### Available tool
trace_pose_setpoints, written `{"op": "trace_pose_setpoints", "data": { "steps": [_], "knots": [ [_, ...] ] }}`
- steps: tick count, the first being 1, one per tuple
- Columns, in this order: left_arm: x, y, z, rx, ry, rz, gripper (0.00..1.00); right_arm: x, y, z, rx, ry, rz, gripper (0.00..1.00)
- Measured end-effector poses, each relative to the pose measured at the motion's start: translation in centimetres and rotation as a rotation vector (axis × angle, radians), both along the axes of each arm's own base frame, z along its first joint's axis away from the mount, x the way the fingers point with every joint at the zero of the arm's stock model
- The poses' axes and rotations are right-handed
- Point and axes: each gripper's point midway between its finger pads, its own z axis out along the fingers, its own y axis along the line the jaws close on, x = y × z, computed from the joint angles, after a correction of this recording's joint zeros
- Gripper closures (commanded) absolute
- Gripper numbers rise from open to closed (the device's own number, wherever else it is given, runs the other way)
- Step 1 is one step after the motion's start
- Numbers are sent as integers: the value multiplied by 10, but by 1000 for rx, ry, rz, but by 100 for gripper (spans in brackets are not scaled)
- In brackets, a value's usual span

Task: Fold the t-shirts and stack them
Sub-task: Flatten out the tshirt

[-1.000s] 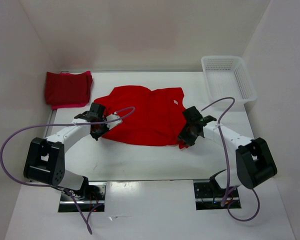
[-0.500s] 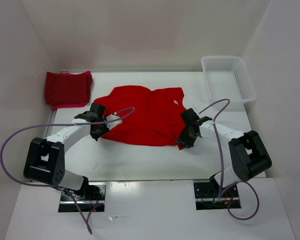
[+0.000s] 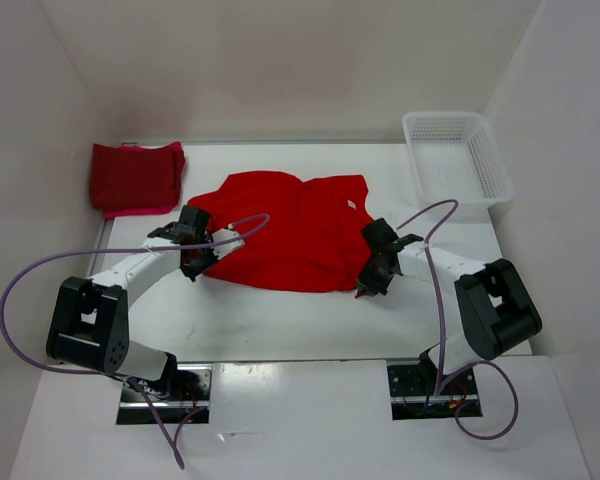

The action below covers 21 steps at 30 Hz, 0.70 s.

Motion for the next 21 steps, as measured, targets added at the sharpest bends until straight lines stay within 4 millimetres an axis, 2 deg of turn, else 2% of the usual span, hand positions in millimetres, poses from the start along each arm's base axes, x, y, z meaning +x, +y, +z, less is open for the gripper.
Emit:
{"op": "trace_pose_setpoints", "data": {
  "steps": [3, 5, 12, 14, 16, 18, 20, 21],
  "knots": [
    [0, 0, 0, 0, 0, 0, 100, -2, -1, 3, -4, -2, 1, 91],
    [0, 0, 0, 0, 0, 0, 100, -4, -2, 9, -3, -12, 5, 99],
    [1, 2, 1, 12, -6, 6, 100, -7, -9, 37, -12, -64, -5, 100],
    [7, 3, 7, 12, -21, 11, 100, 3, -11, 53, -38, -89, -4, 100],
    [22, 4, 21, 8, -45, 26, 100, 34, -14, 84, -41, -153, -4, 100],
    [59, 2, 53, 3, -118, 45, 100, 89, -23, 130, -34, -270, -40, 100],
    [109, -3, 105, -24, -271, 74, 100, 147, -37, 191, -62, -413, -76, 100],
    [133, -5, 140, -39, -370, 88, 100, 177, -44, 227, -90, -516, -98, 100]
  ]
}}
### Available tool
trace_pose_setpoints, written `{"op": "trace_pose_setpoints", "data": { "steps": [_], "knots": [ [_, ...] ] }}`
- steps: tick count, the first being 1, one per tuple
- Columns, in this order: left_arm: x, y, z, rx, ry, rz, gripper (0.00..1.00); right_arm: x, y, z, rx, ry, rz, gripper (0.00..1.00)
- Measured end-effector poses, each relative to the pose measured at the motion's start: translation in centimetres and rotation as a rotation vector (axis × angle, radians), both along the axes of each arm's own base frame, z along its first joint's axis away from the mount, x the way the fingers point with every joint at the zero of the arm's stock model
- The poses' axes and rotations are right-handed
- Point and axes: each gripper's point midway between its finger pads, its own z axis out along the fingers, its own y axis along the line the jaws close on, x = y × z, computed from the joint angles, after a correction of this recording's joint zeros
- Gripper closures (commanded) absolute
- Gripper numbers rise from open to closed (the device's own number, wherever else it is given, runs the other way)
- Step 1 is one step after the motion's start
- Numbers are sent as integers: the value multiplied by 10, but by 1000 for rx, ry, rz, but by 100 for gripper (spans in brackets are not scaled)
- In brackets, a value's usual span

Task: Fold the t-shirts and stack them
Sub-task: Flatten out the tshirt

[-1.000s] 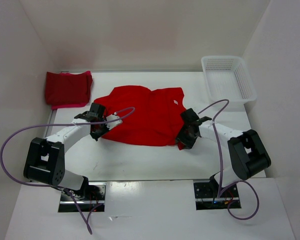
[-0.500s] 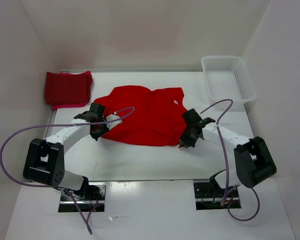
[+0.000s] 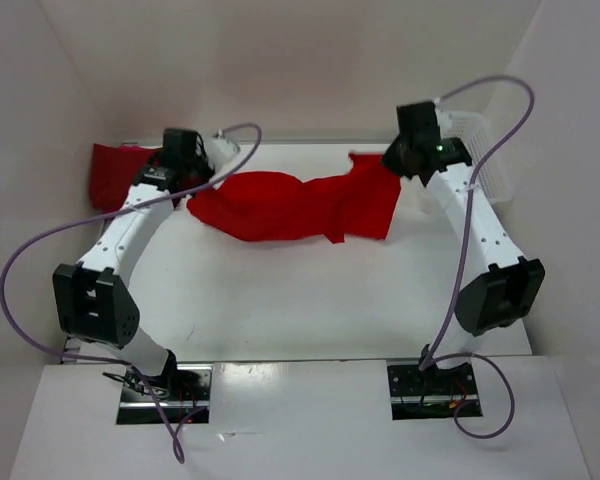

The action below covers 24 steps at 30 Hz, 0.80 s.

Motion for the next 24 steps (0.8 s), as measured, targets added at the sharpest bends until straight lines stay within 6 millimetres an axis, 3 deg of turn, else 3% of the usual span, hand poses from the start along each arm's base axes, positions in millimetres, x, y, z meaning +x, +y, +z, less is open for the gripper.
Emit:
{"op": "trace_pose_setpoints", "data": {
  "steps": [2, 3, 5, 7, 8, 10, 12, 15, 17, 20, 22, 24],
  "knots": [
    [36, -3, 81, -44, -228, 34, 100, 33, -5, 77, -76, -191, -41, 100],
    [44, -3, 118, -62, -318, 45, 100, 37, -1, 114, -93, -282, -48, 100],
    [51, 0, 198, -113, -498, 70, 100, 27, 3, 170, -120, -412, -72, 100],
    [43, 2, 262, -161, -646, 83, 100, 2, 1, 203, -132, -494, -81, 100],
    [35, 5, 283, -175, -694, 86, 100, -11, -6, 209, -140, -507, -91, 100],
    [19, 8, 299, -189, -729, 89, 100, -35, -24, 211, -158, -520, -120, 100],
    [8, 9, 288, -193, -705, 95, 100, -57, -39, 194, -177, -490, -136, 100],
    [0, 10, 233, -163, -570, 99, 100, -78, -43, 145, -191, -390, -114, 100],
    [-7, 12, 179, -128, -432, 102, 100, -91, -39, 97, -188, -278, -82, 100],
    [-33, 16, 89, -65, -207, 91, 100, -117, -19, 7, -138, -63, 0, 100],
    [-72, 18, 18, -21, -3, 78, 100, -149, 7, -54, -90, 97, 80, 100],
    [-111, 20, -35, -1, 167, 61, 100, -189, 34, -99, -63, 240, 173, 100]
  ]
}}
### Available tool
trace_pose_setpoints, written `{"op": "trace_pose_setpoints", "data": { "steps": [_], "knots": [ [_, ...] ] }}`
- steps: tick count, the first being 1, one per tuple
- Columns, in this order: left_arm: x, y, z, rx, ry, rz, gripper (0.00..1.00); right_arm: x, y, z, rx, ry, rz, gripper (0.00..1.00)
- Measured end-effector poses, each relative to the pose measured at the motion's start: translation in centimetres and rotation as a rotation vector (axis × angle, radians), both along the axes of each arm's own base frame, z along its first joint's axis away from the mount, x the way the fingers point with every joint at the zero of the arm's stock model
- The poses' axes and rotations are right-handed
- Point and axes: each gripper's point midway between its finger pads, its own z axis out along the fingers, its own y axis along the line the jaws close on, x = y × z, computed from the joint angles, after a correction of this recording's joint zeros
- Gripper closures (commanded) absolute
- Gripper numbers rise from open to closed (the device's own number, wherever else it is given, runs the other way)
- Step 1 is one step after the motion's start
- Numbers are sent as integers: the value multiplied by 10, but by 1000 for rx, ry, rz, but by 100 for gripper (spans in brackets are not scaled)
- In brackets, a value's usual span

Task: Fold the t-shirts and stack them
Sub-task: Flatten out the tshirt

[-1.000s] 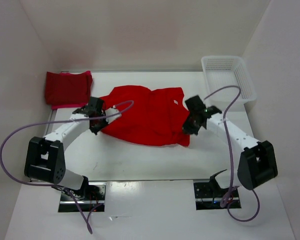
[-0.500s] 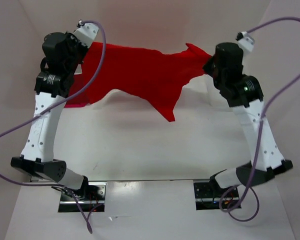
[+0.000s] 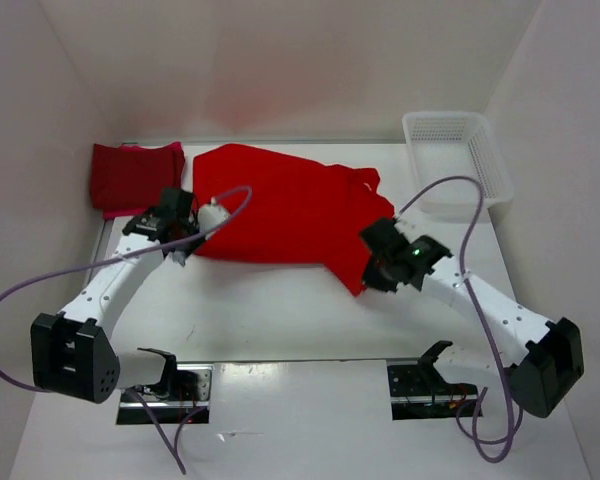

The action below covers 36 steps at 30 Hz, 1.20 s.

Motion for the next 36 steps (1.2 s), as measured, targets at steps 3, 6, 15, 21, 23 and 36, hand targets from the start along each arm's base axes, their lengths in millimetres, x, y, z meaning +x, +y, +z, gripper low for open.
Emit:
{"op": "trace_pose_setpoints", "data": {
  "steps": [3, 6, 15, 21, 23, 36],
  "knots": [
    [-54, 0, -59, -4, 221, -27, 100, -46, 25, -38, 10, 158, 91, 100],
    [-69, -3, -82, -14, 339, -35, 100, -28, 19, -49, -8, 212, 60, 100],
    [185, -37, 153, -71, -405, 2, 100, 274, -18, 161, -20, -378, -161, 100],
    [124, -20, 400, -187, -1043, 32, 100, 213, -54, 390, -4, -913, -307, 100],
    [96, -18, 415, -202, -1086, 22, 100, 168, -65, 421, 1, -974, -330, 100],
    [44, -7, 112, -31, -373, -5, 100, 91, -41, 137, -317, -317, -128, 100]
  ]
}}
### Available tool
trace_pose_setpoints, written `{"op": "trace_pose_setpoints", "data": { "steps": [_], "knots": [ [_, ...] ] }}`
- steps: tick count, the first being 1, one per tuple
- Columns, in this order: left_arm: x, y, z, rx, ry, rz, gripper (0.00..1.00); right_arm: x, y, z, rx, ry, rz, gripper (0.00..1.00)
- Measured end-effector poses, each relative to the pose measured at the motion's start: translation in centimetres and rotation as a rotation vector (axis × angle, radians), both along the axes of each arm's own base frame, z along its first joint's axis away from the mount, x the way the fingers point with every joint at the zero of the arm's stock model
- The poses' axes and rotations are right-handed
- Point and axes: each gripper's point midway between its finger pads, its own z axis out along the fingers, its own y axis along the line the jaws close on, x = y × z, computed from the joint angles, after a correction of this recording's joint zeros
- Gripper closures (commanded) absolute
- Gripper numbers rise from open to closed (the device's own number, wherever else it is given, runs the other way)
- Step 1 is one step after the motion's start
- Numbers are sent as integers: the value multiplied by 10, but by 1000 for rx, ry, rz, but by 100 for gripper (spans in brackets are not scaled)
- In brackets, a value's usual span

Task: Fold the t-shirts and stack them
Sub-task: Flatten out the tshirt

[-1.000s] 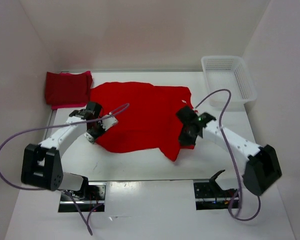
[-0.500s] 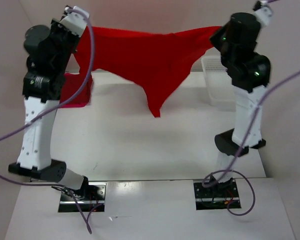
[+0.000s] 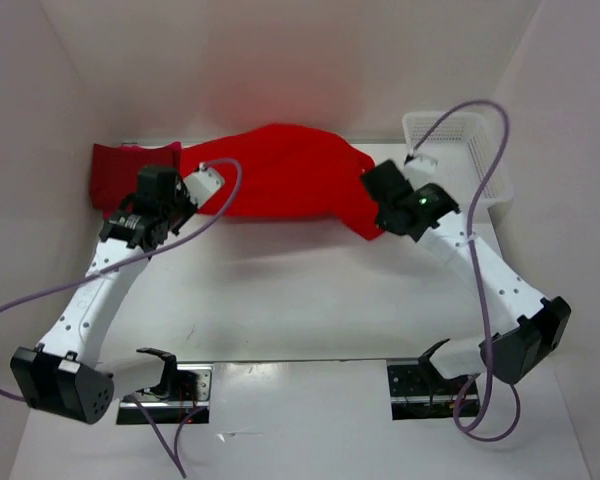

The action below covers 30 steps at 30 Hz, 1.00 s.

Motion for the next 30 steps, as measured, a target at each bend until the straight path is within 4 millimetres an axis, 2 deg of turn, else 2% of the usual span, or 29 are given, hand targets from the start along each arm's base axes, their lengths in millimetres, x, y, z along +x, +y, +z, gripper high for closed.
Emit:
{"op": "trace_pose_setpoints", "data": {
  "steps": [2, 4, 5, 8, 10, 13, 16, 18, 20, 22, 24, 25, 26, 27, 28, 29, 30],
  "knots": [
    [-29, 6, -34, 26, 90, -9, 100, -28, -1, -60, -10, 156, 14, 100],
    [-61, 13, -55, 58, 153, -36, 100, -60, 1, -101, 22, 261, 30, 100],
    [-75, 14, -62, 66, 175, -50, 100, -79, 1, -115, 39, 306, 40, 100],
    [-110, 19, -92, 98, 266, -99, 100, -114, 8, -133, 130, 362, 62, 100],
    [-133, 22, -121, 115, 362, -115, 100, -124, 14, -136, 180, 376, 67, 100],
    [-159, 28, -155, 145, 495, -134, 100, -126, 20, -136, 222, 387, 64, 100],
    [-166, 30, -163, 157, 525, -131, 100, -126, 24, -140, 227, 407, 66, 100],
    [-159, 32, -162, 168, 508, -121, 100, -123, 26, -145, 208, 423, 73, 100],
    [-148, 32, -164, 184, 516, -116, 100, -110, 26, -151, 172, 449, 76, 100],
    [-124, 31, -161, 205, 550, -117, 100, -77, 22, -146, 155, 456, 58, 100],
    [-76, 25, -142, 208, 549, -95, 100, -9, 13, -113, 171, 372, 2, 100],
    [-36, 19, -122, 191, 506, -69, 100, 31, 6, -87, 177, 282, -25, 100],
    [8, 13, -96, 160, 419, -37, 100, 69, -1, -52, 185, 161, -52, 100],
    [49, 8, -65, 122, 313, -3, 100, 98, -12, -10, 184, 38, -85, 100],
    [88, 4, -23, 76, 178, 28, 100, 120, -20, 39, 193, -109, -110, 100],
    [117, 0, 24, 32, 42, 49, 100, 130, -29, 93, 210, -263, -133, 100],
    [137, -2, 81, -17, -113, 65, 100, 127, -37, 138, 228, -391, -152, 100]
  ]
}}
